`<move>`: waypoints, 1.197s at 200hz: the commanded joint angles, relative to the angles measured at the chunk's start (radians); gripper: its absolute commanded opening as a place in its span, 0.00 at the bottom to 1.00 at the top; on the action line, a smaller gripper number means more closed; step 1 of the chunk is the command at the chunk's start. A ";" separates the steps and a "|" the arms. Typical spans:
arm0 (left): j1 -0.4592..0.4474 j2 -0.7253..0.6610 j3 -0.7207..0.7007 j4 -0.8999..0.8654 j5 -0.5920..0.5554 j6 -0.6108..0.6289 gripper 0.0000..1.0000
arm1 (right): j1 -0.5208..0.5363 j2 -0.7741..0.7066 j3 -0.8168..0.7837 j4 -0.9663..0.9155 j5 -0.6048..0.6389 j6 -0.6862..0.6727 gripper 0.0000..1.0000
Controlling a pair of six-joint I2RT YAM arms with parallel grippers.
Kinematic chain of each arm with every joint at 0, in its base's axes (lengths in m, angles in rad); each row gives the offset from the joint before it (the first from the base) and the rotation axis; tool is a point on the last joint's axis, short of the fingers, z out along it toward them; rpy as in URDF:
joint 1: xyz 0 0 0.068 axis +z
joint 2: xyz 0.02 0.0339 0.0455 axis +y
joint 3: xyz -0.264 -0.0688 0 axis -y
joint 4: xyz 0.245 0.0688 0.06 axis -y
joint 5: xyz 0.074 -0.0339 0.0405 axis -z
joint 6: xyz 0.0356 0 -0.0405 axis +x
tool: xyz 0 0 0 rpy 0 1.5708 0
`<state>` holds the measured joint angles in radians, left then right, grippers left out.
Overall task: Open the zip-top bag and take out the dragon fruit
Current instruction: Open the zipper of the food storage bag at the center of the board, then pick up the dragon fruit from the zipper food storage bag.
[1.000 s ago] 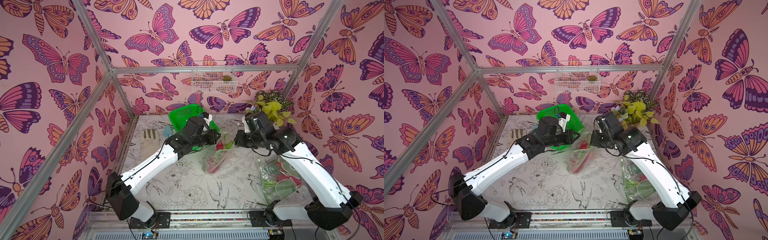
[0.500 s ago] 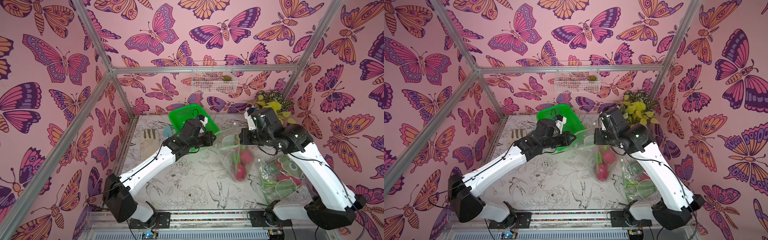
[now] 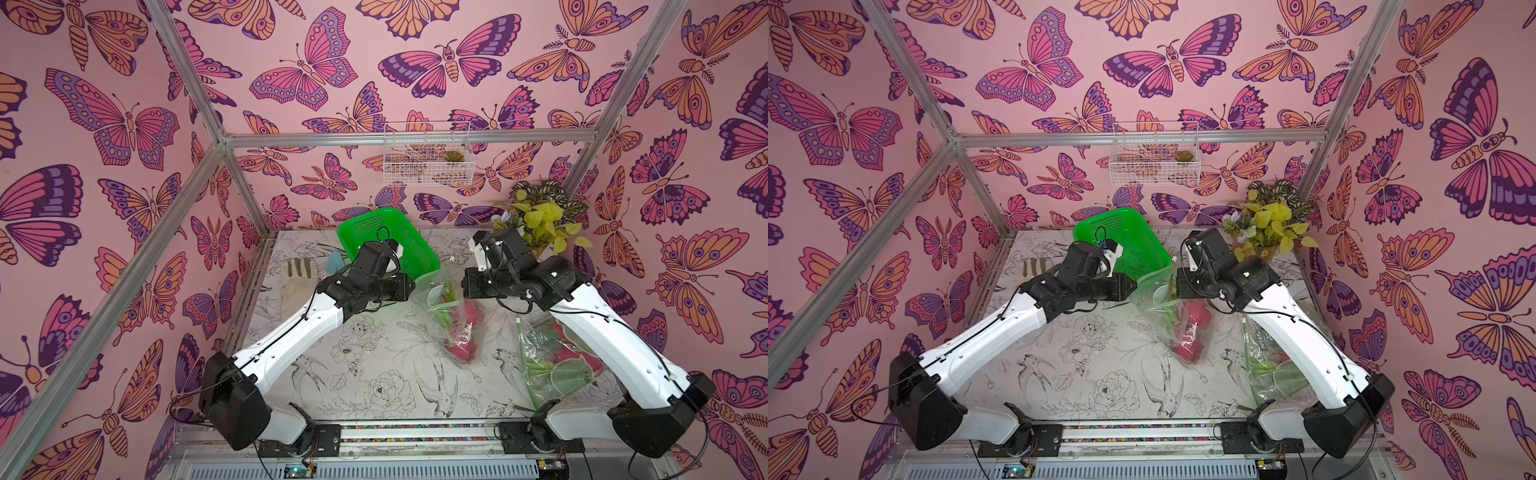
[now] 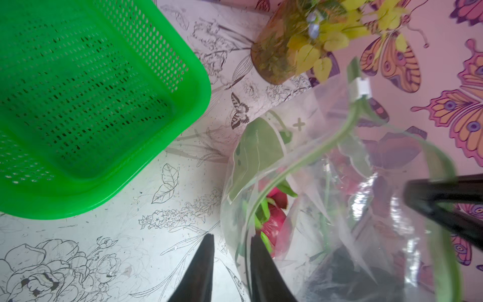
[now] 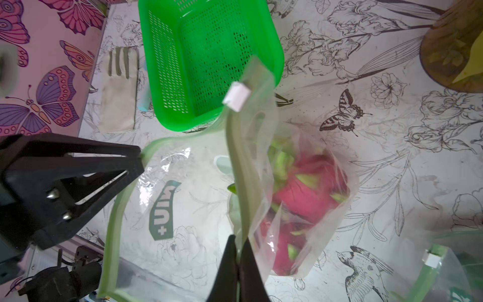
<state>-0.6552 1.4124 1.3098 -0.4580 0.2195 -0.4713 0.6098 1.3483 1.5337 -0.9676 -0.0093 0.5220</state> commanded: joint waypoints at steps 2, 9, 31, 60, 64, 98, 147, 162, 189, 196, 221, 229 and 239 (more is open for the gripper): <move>-0.011 -0.051 0.085 -0.062 0.032 0.145 0.32 | 0.006 -0.017 0.018 0.049 -0.031 0.030 0.00; -0.017 -0.046 0.109 -0.070 0.045 0.154 0.32 | 0.009 -0.017 0.025 0.051 -0.037 0.031 0.00; -0.045 0.001 0.182 -0.081 0.142 0.172 0.30 | 0.022 -0.021 0.035 0.050 -0.037 0.029 0.00; -0.074 0.128 0.306 -0.157 0.189 0.148 0.26 | 0.029 -0.037 0.033 0.056 -0.035 0.032 0.00; -0.075 0.146 0.319 -0.167 0.194 0.143 0.26 | 0.030 -0.040 0.031 0.056 -0.035 0.033 0.00; -0.096 0.274 0.407 -0.217 0.217 0.100 0.25 | 0.033 -0.063 0.016 0.059 -0.019 0.040 0.00; -0.108 0.380 0.454 -0.214 0.256 0.051 0.27 | 0.032 -0.101 -0.035 0.078 -0.001 0.063 0.00; -0.119 0.390 0.456 -0.214 0.259 0.042 0.31 | 0.033 -0.110 -0.041 0.077 0.011 0.064 0.00; -0.141 0.400 0.445 -0.215 0.251 0.028 0.33 | 0.032 -0.130 -0.059 0.097 0.027 0.082 0.00; -0.149 0.402 0.441 -0.215 0.245 0.031 0.33 | 0.032 -0.133 -0.063 0.102 0.029 0.086 0.00; -0.164 0.413 0.426 -0.216 0.205 0.033 0.34 | 0.032 -0.138 -0.076 0.113 0.029 0.095 0.00; -0.166 0.416 0.422 -0.216 0.194 0.035 0.35 | 0.032 -0.140 -0.079 0.115 0.028 0.098 0.00; -0.170 0.424 0.424 -0.215 0.195 0.037 0.35 | 0.032 -0.142 -0.083 0.120 0.027 0.099 0.00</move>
<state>-0.8177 1.8023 1.7378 -0.6598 0.4400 -0.4320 0.6357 1.2240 1.4612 -0.8848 0.0006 0.6033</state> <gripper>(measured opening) 0.349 0.058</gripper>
